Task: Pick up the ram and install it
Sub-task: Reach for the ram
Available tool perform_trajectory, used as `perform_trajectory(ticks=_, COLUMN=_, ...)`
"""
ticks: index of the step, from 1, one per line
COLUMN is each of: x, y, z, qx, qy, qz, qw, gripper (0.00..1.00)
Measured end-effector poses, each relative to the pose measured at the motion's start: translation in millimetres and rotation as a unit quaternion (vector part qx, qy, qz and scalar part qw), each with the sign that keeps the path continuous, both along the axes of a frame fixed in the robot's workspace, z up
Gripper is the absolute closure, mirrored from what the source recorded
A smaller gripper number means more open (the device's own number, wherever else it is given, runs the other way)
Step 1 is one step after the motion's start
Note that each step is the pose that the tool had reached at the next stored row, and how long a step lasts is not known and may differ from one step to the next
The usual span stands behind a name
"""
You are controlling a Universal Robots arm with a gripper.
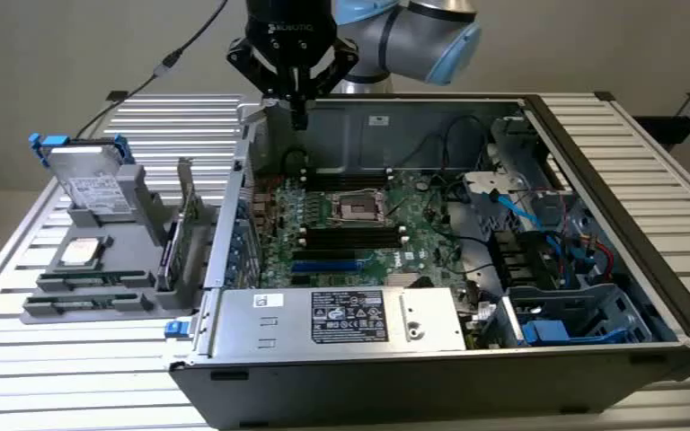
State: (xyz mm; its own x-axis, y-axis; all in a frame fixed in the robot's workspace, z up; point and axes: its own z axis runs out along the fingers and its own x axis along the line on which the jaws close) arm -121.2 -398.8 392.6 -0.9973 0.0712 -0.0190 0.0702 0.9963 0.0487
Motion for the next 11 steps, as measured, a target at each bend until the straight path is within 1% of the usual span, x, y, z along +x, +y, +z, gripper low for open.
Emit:
perform_trajectory(ticks=9, x=0.0, y=0.0, z=0.0, qx=0.0, qy=0.0, qz=0.0, qw=1.0, gripper=0.9)
perform_trajectory(ticks=10, x=-0.4, y=0.0, z=0.0, qx=0.0, qy=0.0002, qz=0.0, qw=1.0, gripper=0.9)
perform_trajectory(ticks=11, x=-1.8, y=0.1, z=0.0, qx=0.0003, qy=0.0014, qz=0.0, qw=1.0, gripper=0.9)
